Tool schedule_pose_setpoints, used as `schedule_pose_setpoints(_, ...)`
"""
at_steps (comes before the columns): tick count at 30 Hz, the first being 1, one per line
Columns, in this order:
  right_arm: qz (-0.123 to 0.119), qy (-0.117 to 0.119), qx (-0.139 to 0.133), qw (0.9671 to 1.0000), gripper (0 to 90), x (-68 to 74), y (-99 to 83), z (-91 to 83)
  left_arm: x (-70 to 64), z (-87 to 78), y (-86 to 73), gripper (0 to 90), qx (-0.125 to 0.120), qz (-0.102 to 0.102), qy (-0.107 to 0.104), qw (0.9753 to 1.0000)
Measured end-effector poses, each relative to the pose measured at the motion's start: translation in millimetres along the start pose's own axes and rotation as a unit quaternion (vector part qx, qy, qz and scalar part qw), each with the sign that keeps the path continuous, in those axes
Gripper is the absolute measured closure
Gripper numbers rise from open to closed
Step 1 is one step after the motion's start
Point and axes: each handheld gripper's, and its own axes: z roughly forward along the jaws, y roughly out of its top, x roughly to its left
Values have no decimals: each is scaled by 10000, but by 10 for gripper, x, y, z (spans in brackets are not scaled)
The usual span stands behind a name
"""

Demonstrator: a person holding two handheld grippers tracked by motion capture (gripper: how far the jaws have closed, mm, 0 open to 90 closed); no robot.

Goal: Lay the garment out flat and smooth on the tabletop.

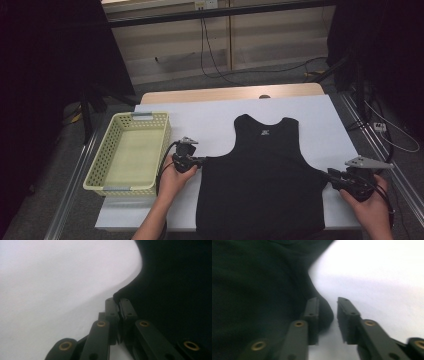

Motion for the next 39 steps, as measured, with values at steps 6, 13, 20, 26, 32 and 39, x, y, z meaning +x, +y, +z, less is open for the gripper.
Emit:
schedule_pose_setpoints(6,108,94,-173,9997,462,53,61,22,-19,-11,13,667,-94,89,40,9999)
schedule_pose_setpoints(13,168,136,-333,9992,335,68,146,96,-18,-56,32,424,-158,222,17,9996)
schedule_pose_setpoints(20,87,259,-461,9986,286,120,271,190,-34,-71,61,246,-258,354,-9,9990)
schedule_pose_setpoints(26,-35,127,-387,9992,280,156,359,302,-51,-84,80,192,-305,448,-31,9985)
schedule_pose_setpoints(32,-33,175,-455,9988,279,179,513,418,-57,-52,89,176,-296,447,-100,9985)
schedule_pose_setpoints(39,-143,238,-382,9989,266,229,706,577,-95,-91,135,168,-293,549,-76,9980)
